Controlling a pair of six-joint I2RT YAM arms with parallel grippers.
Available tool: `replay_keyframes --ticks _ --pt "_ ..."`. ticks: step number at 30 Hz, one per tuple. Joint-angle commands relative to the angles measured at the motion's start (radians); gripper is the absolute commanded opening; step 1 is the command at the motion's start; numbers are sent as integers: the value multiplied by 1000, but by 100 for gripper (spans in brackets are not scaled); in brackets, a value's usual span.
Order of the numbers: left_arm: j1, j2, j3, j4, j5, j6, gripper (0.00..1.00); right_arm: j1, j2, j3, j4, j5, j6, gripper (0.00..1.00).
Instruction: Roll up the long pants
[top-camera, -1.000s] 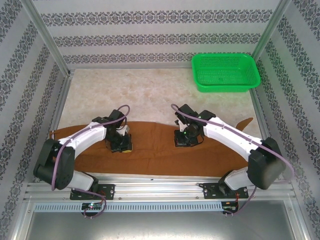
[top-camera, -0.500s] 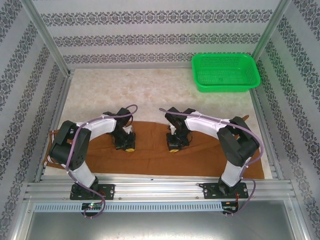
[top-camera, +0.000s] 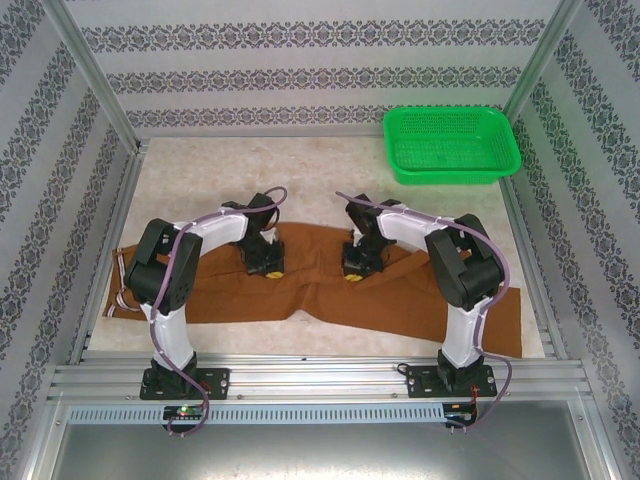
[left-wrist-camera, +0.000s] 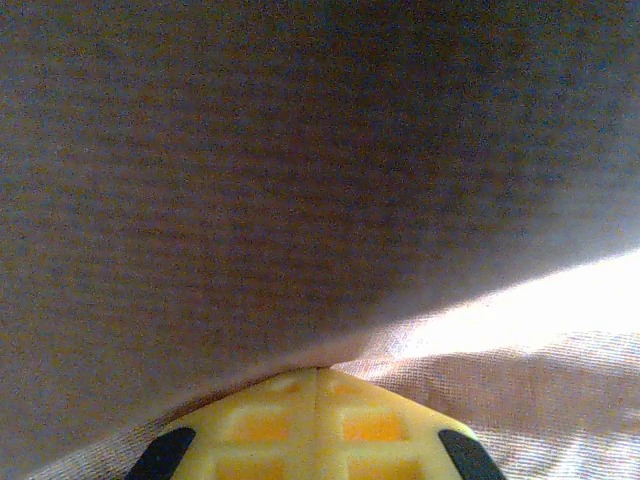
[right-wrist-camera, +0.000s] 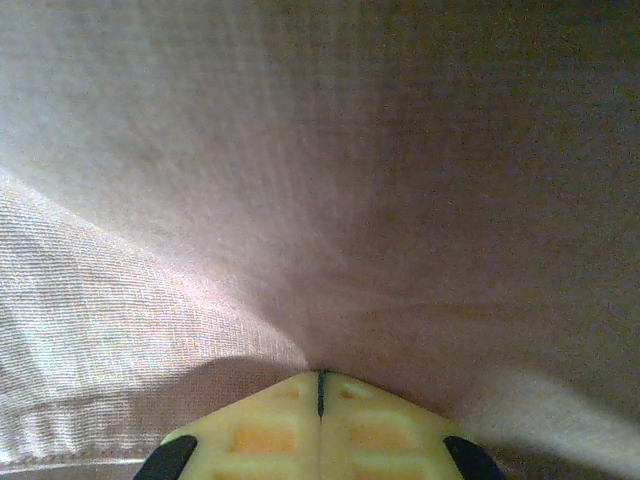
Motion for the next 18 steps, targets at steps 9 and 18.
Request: replay_keyframes --ticks 9,18 --pt "206 100 90 17 -88 89 0 -135 212 309 -76 63 -70 0" --pt "293 121 311 -51 -62 220 24 -168 245 431 -110 104 -67 0"
